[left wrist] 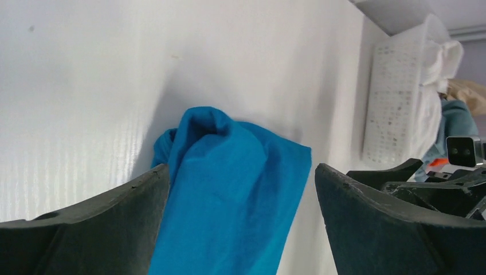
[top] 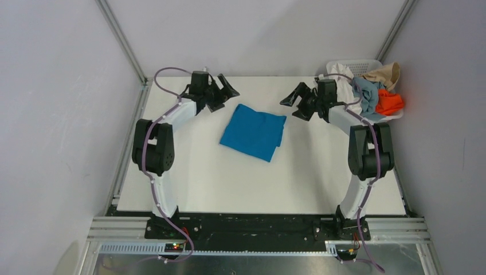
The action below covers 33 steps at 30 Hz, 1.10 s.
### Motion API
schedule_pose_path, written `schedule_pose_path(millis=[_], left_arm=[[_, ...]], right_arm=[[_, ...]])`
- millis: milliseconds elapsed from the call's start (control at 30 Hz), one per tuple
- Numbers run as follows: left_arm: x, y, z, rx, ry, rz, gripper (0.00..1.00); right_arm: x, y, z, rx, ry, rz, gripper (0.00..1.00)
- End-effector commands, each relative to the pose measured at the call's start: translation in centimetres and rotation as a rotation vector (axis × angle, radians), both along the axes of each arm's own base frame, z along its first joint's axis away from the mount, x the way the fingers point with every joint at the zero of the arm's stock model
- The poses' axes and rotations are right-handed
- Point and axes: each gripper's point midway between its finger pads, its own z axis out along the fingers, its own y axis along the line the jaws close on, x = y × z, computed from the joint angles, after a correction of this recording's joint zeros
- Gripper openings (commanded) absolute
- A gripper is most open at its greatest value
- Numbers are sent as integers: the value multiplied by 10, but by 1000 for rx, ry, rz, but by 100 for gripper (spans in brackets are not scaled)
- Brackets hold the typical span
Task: Fold and stack the t-shirts
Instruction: Fold the long partially folded tshirt into a neat square
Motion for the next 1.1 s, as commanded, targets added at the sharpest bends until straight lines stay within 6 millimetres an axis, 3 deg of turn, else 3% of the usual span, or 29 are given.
schedule_pose_path(millis=[0, 67, 100, 133, 200, 367, 433, 567, 667, 800, 967, 1033, 1067], left_arm=[[-12, -25, 57, 4, -151, -111, 100], [-18, -49, 48, -10, -139, -187, 100], [-21, -65, 54, -34, -149, -240, 100], [-16, -73, 51, -44, -147, -261, 100], [-11, -91, 47, -72, -139, -302, 100], [5, -120, 25, -183, -75, -370, 100], [10, -126, -6, -221, -5, -363, 100], [15, -116, -43, -224, 77, -294, 100], [18, -87, -67, -204, 142, -184, 100], [25, -61, -72, -217, 155, -110, 100], [31, -55, -75, -222, 156, -99, 100], [34, -51, -66, -227, 140, -95, 100], [35, -50, -59, -224, 123, -104, 100]], right_arm=[[-25, 17, 25, -152, -64, 56, 96], [-30, 43, 31, -86, -83, 111, 99], [-32, 56, 28, -62, -78, 136, 99], [-30, 67, 36, -10, -100, 156, 99], [-28, 81, 31, 43, -94, 171, 99], [-16, 82, -13, 64, -16, 141, 99], [-13, 75, -31, 68, 30, 119, 99], [-15, 55, -63, 33, 111, 82, 99], [-22, 46, -82, -8, 155, 80, 99], [-33, 36, -98, -34, 193, 70, 100], [-27, 27, -87, -10, 144, 76, 99], [-22, 22, -72, -10, 103, 75, 99], [-18, 21, -55, -11, 64, 75, 99]])
